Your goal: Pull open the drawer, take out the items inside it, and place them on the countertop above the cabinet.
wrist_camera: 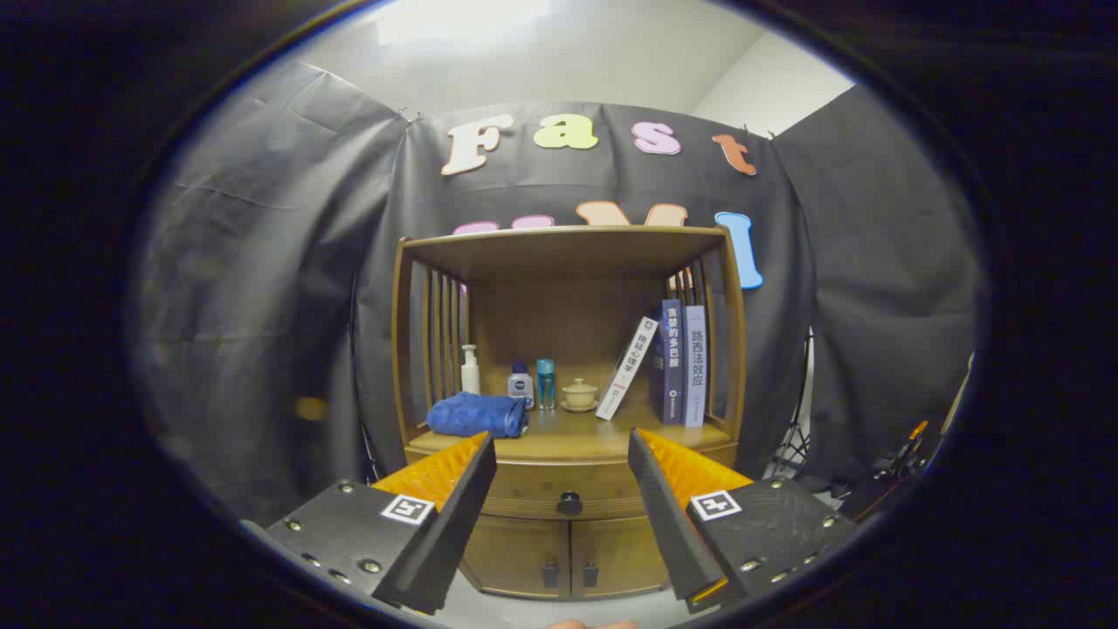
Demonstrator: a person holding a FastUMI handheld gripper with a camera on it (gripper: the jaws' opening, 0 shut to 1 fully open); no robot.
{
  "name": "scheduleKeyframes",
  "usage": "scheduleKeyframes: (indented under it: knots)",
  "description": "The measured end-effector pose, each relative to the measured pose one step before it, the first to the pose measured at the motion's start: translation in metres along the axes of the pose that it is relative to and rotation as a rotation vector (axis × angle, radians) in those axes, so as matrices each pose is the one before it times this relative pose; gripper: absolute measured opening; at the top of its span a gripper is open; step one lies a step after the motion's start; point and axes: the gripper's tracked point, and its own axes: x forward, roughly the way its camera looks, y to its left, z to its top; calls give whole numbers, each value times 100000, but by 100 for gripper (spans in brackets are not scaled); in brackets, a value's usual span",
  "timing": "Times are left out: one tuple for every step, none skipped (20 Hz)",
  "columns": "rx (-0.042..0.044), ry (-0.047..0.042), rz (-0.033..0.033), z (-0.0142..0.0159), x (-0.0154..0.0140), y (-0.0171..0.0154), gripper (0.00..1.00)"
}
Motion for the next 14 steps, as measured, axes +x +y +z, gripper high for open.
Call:
scheduleKeyframes:
  knots:
    - [115,-41,-396,-64,-49,-135,91]
    - [264,-7,-197,40,113,-80,91]
    - [284,-57,-193,-92,-3,-10,91]
    - [237,127,-8,-53,12,21,91]
    - [89,99,-75,-72,24,-11,91]
    - [-30,145,-137,53,64,-46,91]
    - [33,98,-127,-153,30,-25,91]
    - [223,325,-114,-50,14,-87,91]
    - [226,278,-79,-171,76,24,91]
    - [178,207,-68,-81,-12,25,91]
    - [88,58,-179,-45,48,-87,91]
    - [33,19,-333,-51,60,-108,91]
    - [-63,-315,-728,-40,110,-213,91]
    - [-7,-166,-1190,-75,183,-323,91]
